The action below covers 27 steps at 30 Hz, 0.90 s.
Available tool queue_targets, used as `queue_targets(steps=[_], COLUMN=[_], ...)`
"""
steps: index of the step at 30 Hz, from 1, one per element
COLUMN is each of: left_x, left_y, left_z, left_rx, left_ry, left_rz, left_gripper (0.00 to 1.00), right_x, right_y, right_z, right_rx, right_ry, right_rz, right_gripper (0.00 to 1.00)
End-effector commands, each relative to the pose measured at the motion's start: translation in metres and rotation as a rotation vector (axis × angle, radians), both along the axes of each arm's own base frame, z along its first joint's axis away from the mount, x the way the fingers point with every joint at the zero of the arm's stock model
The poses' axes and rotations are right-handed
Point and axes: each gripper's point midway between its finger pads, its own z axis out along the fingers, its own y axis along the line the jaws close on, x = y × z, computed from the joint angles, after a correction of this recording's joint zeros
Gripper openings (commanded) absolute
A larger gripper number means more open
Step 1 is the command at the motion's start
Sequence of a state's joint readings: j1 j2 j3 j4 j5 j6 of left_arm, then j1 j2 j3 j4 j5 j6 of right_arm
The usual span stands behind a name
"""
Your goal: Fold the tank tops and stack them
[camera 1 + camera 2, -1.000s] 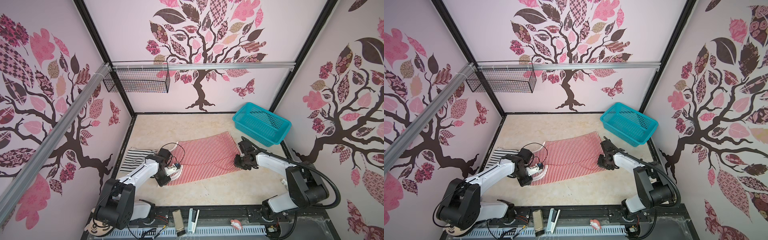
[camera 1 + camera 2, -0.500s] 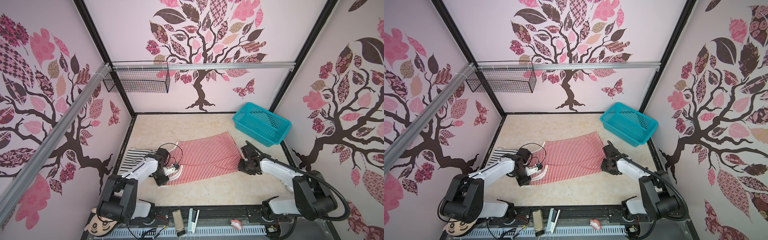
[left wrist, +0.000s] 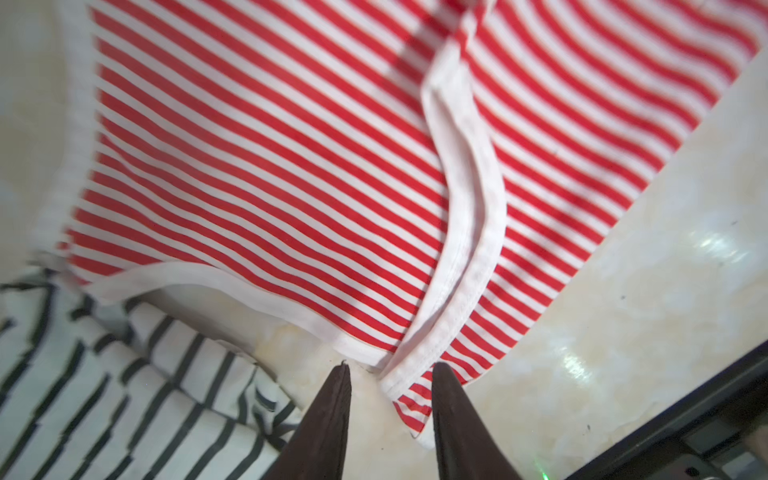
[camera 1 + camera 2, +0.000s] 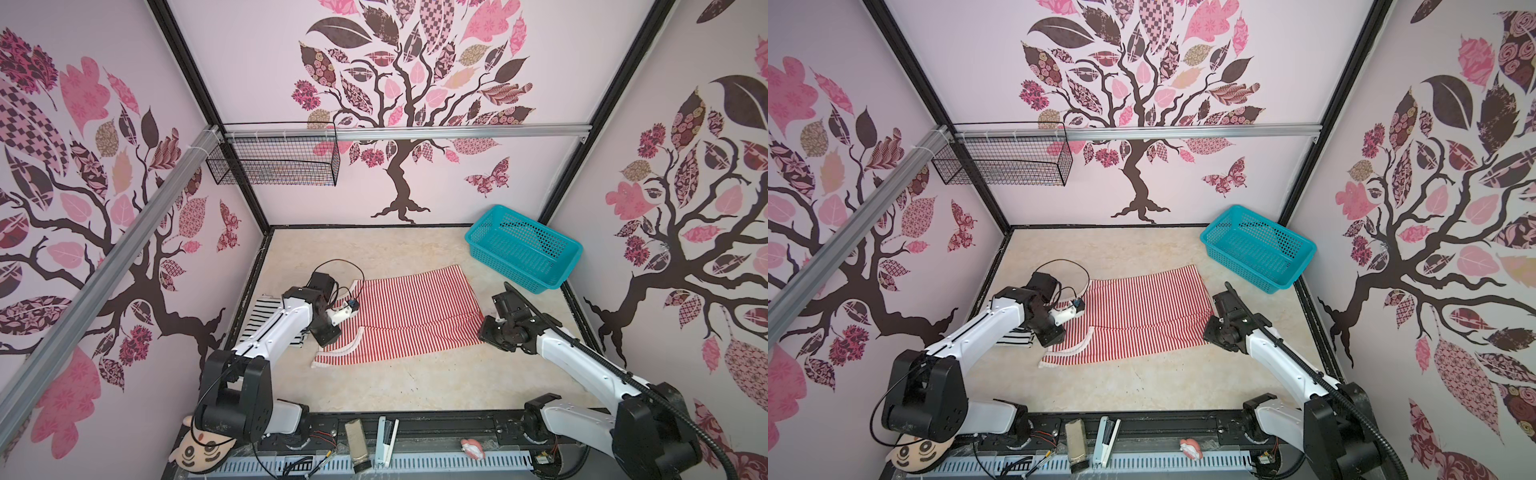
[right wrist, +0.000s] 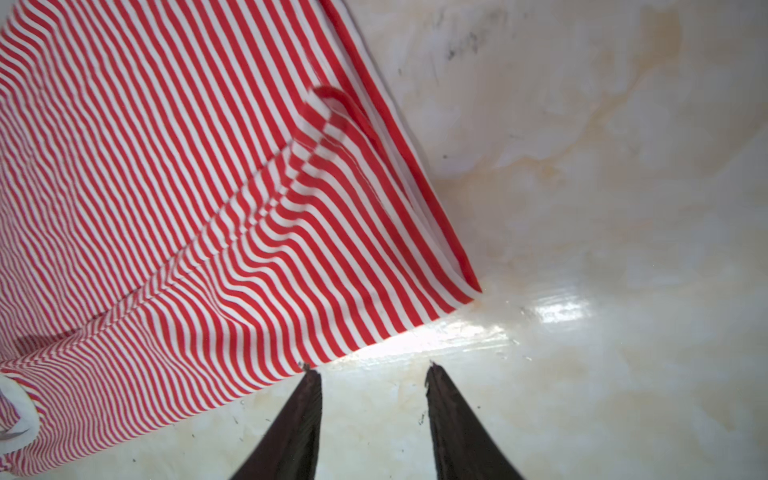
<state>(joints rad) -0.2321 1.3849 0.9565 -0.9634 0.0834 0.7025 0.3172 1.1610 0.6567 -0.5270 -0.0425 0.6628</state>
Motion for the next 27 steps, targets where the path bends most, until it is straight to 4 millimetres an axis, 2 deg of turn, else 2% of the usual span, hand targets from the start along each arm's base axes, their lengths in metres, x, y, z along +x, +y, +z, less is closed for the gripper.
queue_targets(steps=[1, 6, 8, 14, 27], left_x=[0.001, -0.003, -0.003, -0.003, -0.013], left_y=[-0.03, -0.061, -0.068, -0.07, -0.08], left_z=[0.018, 0.0, -0.01, -0.034, -0.049], left_rx=[-0.111, -0.127, -0.151, -0.141, -0.178], left_ry=[0.001, 0.066, 0.098, 0.137, 0.208], left_rz=[0.001, -0.044, -0.032, -0.017, -0.001], left_gripper=[0.37, 0.37, 0.37, 0.37, 0.37], right_x=[0.016, 0.04, 0.048, 0.062, 0.062], right_y=[-0.003, -0.008, -0.011, -0.01, -0.021], right_z=[0.001, -0.001, -0.001, -0.011, -0.026], right_rx=[-0.041, -0.061, -0.064, -0.092, -0.16], right_ry=[0.008, 0.013, 0.009, 0.032, 0.062], right_rz=[0.01, 0.018, 0.018, 0.057, 0.051], right_gripper=[0.45, 0.44, 0.43, 0.4, 0.37])
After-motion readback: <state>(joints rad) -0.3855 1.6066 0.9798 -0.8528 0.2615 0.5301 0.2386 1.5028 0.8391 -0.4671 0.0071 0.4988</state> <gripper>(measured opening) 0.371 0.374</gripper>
